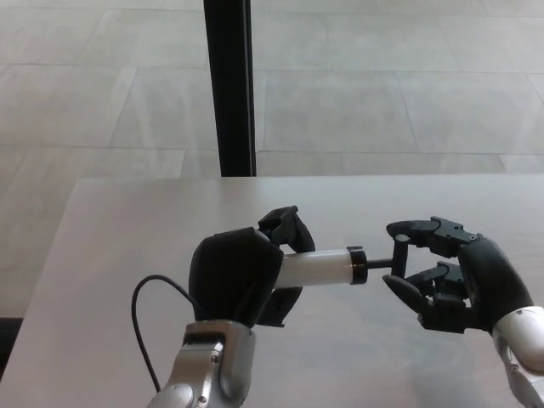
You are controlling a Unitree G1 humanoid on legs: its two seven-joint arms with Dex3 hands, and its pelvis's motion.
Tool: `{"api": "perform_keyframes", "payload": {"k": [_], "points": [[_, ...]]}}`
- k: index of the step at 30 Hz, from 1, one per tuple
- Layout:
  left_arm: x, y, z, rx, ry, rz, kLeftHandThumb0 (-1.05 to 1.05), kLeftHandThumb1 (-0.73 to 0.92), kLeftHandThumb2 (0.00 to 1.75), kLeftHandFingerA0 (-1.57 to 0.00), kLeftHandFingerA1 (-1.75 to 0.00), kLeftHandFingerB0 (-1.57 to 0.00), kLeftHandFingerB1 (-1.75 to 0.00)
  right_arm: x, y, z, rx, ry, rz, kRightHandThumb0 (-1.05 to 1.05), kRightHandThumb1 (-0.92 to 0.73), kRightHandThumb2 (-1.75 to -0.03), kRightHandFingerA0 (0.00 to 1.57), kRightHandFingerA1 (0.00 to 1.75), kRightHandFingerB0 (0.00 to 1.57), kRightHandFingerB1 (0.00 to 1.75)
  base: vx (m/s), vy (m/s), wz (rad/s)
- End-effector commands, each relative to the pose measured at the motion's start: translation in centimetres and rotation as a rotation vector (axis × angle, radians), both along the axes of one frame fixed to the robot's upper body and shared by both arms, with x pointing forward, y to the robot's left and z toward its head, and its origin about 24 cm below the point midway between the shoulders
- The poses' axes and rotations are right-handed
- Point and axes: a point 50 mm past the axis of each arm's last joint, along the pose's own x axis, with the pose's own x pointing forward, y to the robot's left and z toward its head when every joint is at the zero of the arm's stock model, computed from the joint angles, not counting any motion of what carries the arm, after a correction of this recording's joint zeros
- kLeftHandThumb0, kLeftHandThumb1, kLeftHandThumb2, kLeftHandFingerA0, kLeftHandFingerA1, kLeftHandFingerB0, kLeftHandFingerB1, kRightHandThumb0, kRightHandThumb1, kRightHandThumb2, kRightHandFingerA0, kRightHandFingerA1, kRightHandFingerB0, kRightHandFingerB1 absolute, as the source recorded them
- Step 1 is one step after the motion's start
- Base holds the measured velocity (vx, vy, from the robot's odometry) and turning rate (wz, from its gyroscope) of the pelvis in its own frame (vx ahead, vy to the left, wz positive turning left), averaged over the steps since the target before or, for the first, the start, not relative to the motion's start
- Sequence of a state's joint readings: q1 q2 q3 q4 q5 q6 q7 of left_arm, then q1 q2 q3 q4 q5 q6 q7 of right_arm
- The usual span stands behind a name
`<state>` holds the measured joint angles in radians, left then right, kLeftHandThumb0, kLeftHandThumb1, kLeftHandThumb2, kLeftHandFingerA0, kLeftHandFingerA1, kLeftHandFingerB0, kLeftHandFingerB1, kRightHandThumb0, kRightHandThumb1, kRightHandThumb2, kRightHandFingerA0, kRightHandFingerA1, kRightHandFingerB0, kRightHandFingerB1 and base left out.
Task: The robot uses its left hand to lift the air pump kept on the middle of the desk and use the right hand to pull out the handle
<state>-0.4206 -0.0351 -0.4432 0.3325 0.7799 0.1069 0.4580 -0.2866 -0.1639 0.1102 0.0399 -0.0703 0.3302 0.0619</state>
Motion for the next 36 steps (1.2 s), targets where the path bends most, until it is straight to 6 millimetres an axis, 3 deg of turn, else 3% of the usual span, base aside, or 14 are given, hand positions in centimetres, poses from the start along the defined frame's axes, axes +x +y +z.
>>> {"api": "perform_keyframes", "payload": {"k": [1,11,12,14,15,16,18,21,22,23,24,30,32,36], "points": [[0.5,0.0,1.0,-0.036,-0.023,0.007,0.02,0.47,1.27,-0.85,-1.75,-0.80,-1.48,-0.1,0.0,-0.3,-0.027,-0.008,0.029,-0.46,-0.57,-0.57,0.65,0.83,0.52,0.42,0.00,0.000,0.00],[0.2,-0.1,0.7,-0.010,-0.013,-0.005,-0.05,0.48,1.16,-1.16,-1.39,-0.97,-1.21,0.4,0.1,0.6,-0.009,-0.058,0.010,-0.46,-0.58,-0.57,0.71,0.92,0.55,0.42,0.00,0.000,0.00],[0.1,-0.1,0.6,-0.002,-0.011,-0.007,-0.06,0.49,1.16,-1.15,-1.39,-0.97,-1.22,0.4,0.0,0.6,-0.004,-0.064,0.004,-0.47,-0.46,-0.88,0.78,0.90,0.47,0.58,0.00,0.000,0.00],[0.1,-0.1,0.5,0.011,-0.012,-0.009,-0.06,0.47,1.17,-1.16,-1.39,-0.97,-1.21,0.5,0.0,0.8,0.001,-0.072,-0.001,-0.47,-0.48,-0.90,0.80,0.87,0.47,0.59,0.00,0.000,0.00],[0.0,-0.1,0.4,0.018,-0.016,-0.011,-0.04,0.47,1.19,-1.17,-1.41,-0.98,-1.23,0.6,0.0,0.9,0.006,-0.087,-0.004,-0.42,-0.62,-0.57,0.79,0.80,0.55,0.44,0.00,0.000,0.00],[0.0,-0.2,0.4,0.018,-0.015,-0.013,-0.04,0.46,1.18,-1.18,-1.41,-0.98,-1.23,0.6,0.0,1.0,0.014,-0.099,-0.008,-0.42,-0.49,-0.91,0.81,0.84,0.50,0.61,0.00,0.000,0.00],[0.0,-0.2,0.3,0.021,-0.014,-0.014,-0.04,0.48,1.17,-1.18,-1.40,-0.98,-1.22,0.7,0.0,1.0,0.026,-0.109,-0.013,-0.35,-0.66,-0.59,0.83,0.82,0.58,0.47,0.00,0.000,0.00],[-0.2,-0.3,0.1,0.001,-0.001,-0.023,-0.02,0.47,1.18,-1.19,-1.43,-0.97,-1.24,0.8,0.0,1.1,0.039,-0.137,-0.037,-0.25,-0.70,-0.65,0.96,1.16,0.68,0.57,0.00,0.000,0.00],[-0.2,-0.3,0.1,0.005,-0.003,-0.023,-0.02,0.48,1.22,-0.86,-1.75,-0.76,-1.51,0.8,0.0,1.1,0.041,-0.146,-0.036,-0.21,-0.71,-0.71,1.05,1.35,0.72,0.64,0.00,0.000,0.00],[-0.2,-0.3,0.0,0.007,-0.008,-0.024,-0.03,0.47,1.18,-1.20,-1.41,-0.98,-1.23,0.8,0.0,1.2,0.046,-0.161,-0.035,-0.20,-0.70,-0.75,1.09,1.42,0.76,0.66,0.00,0.000,0.00],[-0.2,-0.3,-0.1,0.001,-0.009,-0.025,-0.04,0.48,1.17,-1.19,-1.41,-0.97,-1.23,0.8,0.0,1.2,0.051,-0.169,-0.039,-0.19,-0.70,-0.79,1.08,1.48,0.79,0.70,0.00,0.000,0.00],[-0.3,-0.2,-0.1,0.011,-0.019,-0.022,-0.02,0.47,1.22,-0.86,-1.75,-0.77,-1.49,1.0,0.1,1.2,0.061,-0.176,-0.055,-0.15,-0.66,-0.86,1.05,1.54,0.93,0.86,0.00,0.000,0.00],[-0.2,-0.3,0.0,0.012,-0.014,-0.022,-0.05,0.49,1.19,-1.19,-1.43,-0.96,-1.23,1.0,0.0,1.2,0.061,-0.179,-0.051,-0.14,-0.65,-0.89,1.05,1.57,0.95,0.94,0.00,0.000,0.00],[-0.1,-0.2,0.3,0.018,-0.028,-0.021,-0.03,0.47,1.20,-1.22,-1.43,-0.98,-1.22,0.9,0.0,0.6,0.043,-0.161,-0.052,-0.13,-0.63,-0.88,1.00,1.58,0.94,1.01,0.00,0.000,0.00]]}}
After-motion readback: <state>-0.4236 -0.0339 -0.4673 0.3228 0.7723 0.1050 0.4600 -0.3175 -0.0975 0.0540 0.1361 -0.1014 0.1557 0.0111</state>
